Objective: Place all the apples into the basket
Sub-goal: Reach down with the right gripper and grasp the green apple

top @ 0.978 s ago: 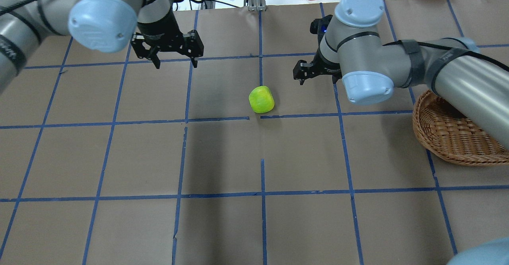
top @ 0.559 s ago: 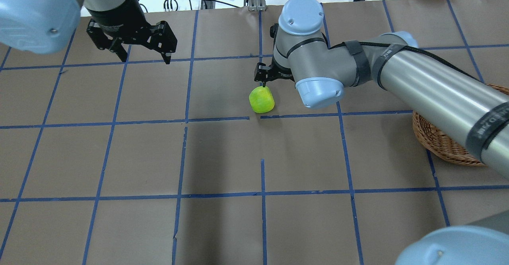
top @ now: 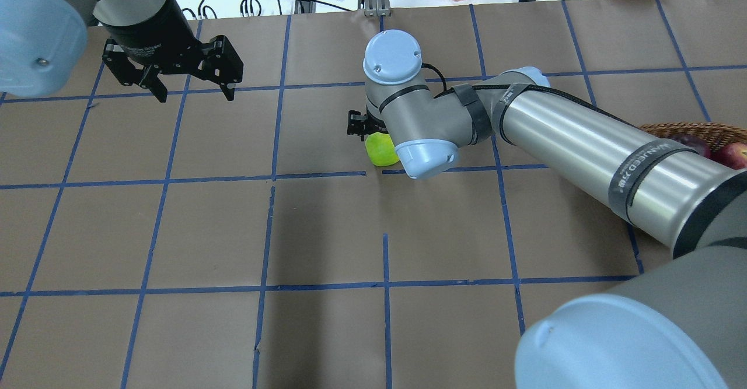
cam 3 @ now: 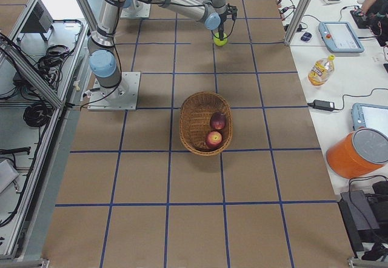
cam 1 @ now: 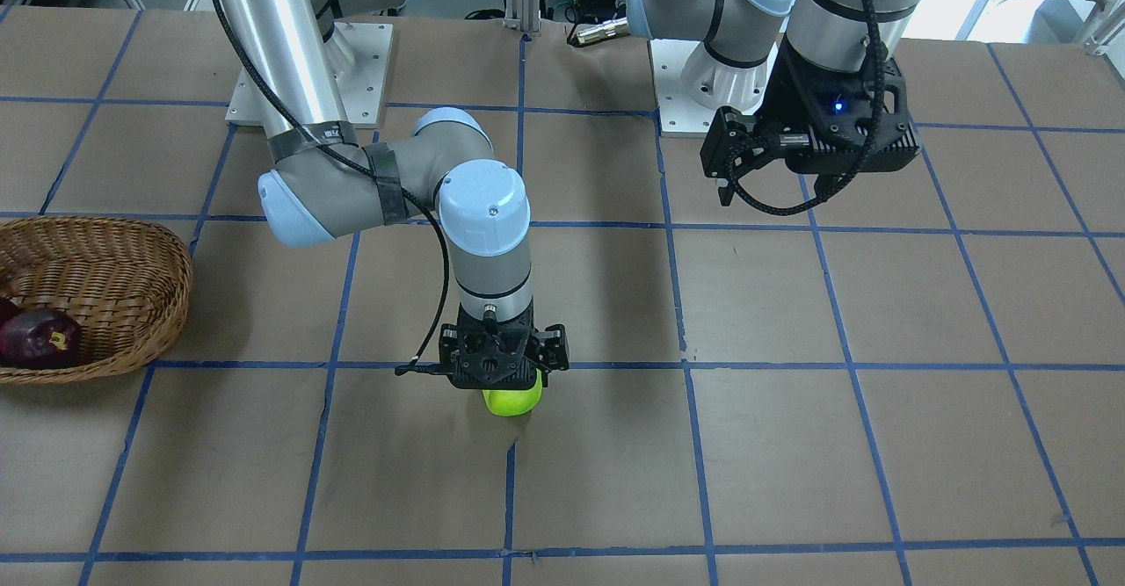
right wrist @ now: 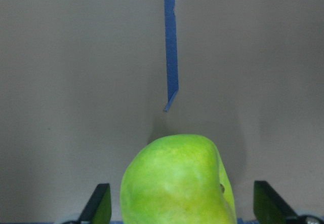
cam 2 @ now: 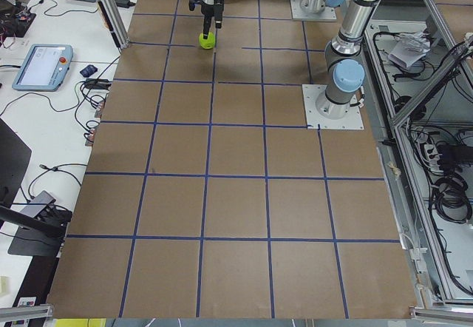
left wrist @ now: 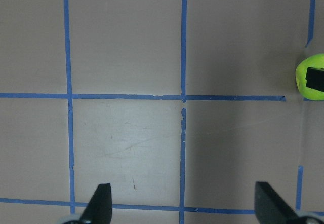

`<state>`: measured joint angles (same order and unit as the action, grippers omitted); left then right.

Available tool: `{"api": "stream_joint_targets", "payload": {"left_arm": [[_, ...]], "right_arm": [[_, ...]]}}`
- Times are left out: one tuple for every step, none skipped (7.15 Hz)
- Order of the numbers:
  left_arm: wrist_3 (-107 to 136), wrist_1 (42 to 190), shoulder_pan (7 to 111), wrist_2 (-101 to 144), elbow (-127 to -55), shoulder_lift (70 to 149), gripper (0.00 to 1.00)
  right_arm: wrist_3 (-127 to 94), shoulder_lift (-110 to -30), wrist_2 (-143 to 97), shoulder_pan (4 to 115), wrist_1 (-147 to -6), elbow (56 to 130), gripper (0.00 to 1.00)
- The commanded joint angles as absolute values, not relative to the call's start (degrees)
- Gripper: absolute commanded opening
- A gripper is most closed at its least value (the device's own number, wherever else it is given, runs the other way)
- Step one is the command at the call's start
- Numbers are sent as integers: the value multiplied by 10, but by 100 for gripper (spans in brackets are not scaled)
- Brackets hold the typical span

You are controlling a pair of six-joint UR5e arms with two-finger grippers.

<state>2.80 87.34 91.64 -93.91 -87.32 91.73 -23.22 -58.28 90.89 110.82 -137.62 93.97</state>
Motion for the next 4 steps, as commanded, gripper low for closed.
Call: {"api": "stream_joint_targets", "payload": {"left_arm": [[24, 868, 911, -938, -867, 916, 100], [21, 869, 894, -938, -867, 913, 100], [21, 869, 890, -934, -868, 912, 100], [20, 871, 883, -901, -861, 913, 100]], "right_arm": [[-227, -545, 910, 1110, -1403, 940, 100], [-223, -542, 911, 1110, -1398, 939, 83], [-220, -545, 911, 1109, -1393, 938, 52], [-220, -550, 911, 1108, -1392, 937, 39]]}}
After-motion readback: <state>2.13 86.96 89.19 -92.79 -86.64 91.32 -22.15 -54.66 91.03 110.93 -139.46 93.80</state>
